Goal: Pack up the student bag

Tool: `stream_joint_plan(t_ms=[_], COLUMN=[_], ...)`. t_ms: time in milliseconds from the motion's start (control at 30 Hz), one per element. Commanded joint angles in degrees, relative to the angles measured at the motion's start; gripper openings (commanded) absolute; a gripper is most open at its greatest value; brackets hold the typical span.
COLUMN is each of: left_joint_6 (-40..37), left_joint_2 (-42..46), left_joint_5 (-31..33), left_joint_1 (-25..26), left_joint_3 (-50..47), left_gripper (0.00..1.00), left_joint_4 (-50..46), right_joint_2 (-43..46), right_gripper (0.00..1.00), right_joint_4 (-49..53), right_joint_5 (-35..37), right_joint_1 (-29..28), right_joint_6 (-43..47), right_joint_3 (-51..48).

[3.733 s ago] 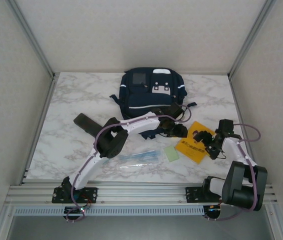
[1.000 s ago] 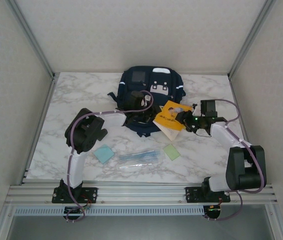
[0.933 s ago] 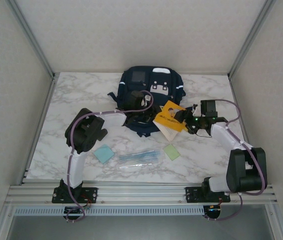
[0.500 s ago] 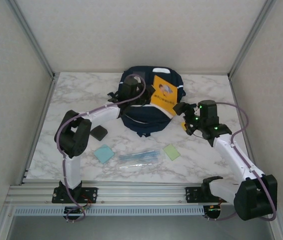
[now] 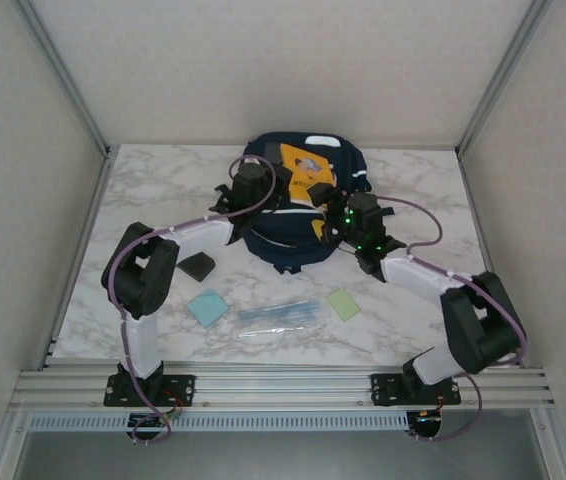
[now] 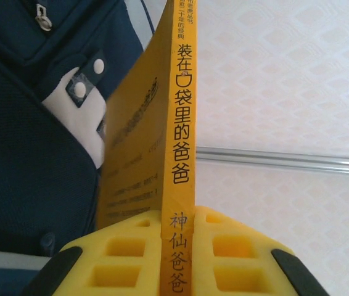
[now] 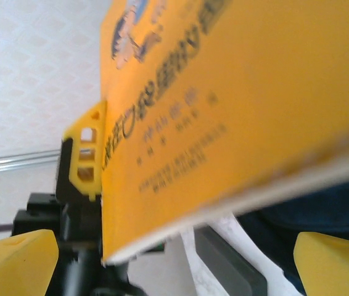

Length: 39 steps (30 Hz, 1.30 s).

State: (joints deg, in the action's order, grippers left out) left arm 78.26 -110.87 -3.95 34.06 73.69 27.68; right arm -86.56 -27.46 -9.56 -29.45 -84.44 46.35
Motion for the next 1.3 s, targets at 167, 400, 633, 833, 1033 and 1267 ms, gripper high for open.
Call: stream_joint_plan(t_ms=[167, 400, 633, 833, 1033, 1267], left_joint_6=[6.0, 5.4, 4.0, -16.7, -44.7, -70.7], left_joint_2=[7.3, 8.1, 7.8, 12.4, 11.9, 0.4], left_joint_5=[2.3, 1.5, -4.2, -6.2, -5.1, -4.8], left_joint_1=[0.3, 0.3, 0.3, 0.3, 0.2, 1.7], left_joint_3=[-5.4, -7.1, -9.3, -7.1, 1.6, 19.4], left_gripper=[0.0, 0.0, 0.21, 0.8, 0.78, 0.69], left_joint_4=[11.0, 10.4, 8.6, -13.7, -37.3, -58.4], right_joint_2=[-5.9, -6.0, -3.6, 4.1, 16.7, 27.6], right_gripper=[0.7, 0.3, 0.0, 0.0, 0.0, 0.0], right_joint_4=[-17.9, -19.5, -17.0, -7.0, 13.9, 33.2], right_joint_5=[5.1, 6.3, 5.2, 2.4, -1.4, -7.5], right_joint_1=[-1.5, -1.3, 1.3, 7.3, 16.9, 29.3], right_joint_6=[-4.2, -4.0, -0.4, 6.9, 18.9, 29.3], right_joint_3=[3.9, 3.1, 2.3, -0.6, -1.7, -1.4])
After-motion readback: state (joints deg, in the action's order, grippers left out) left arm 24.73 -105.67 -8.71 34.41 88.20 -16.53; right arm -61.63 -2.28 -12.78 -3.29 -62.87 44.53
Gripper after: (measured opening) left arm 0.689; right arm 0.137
